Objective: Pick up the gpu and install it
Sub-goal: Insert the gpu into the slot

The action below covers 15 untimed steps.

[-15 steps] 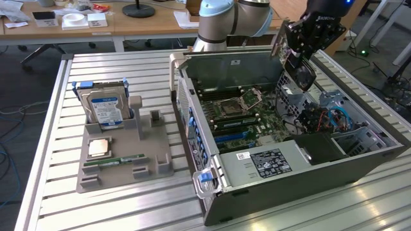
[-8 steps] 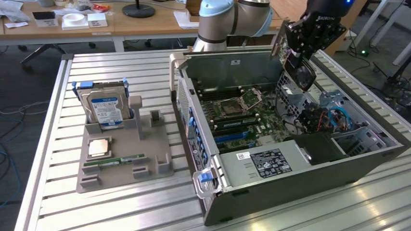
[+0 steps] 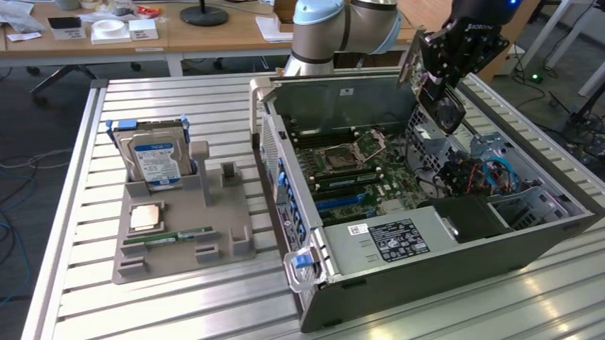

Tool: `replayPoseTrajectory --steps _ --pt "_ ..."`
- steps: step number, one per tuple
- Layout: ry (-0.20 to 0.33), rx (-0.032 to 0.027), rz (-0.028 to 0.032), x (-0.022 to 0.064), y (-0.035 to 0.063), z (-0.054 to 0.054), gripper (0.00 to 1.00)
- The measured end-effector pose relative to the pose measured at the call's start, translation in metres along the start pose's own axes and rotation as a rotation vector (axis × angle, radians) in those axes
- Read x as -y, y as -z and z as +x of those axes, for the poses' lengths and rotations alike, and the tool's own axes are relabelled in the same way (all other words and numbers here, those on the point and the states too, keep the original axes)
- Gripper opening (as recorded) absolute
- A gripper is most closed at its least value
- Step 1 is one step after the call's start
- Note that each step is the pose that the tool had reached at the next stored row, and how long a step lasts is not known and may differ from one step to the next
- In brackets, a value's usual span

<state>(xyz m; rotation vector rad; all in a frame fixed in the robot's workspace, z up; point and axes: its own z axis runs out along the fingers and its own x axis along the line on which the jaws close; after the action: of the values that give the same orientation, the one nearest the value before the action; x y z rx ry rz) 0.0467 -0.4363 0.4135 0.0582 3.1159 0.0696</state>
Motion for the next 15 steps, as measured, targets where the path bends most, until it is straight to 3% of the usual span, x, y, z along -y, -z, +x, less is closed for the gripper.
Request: replayPoseTrajectory --steps 5,15 --pt "0.05 -0.0023 -0.0013 0.0 -0.0004 0.0 0.26" --pt "0.225 -0.0102 -0.0056 0.0 -0.0009 0.0001 0.26"
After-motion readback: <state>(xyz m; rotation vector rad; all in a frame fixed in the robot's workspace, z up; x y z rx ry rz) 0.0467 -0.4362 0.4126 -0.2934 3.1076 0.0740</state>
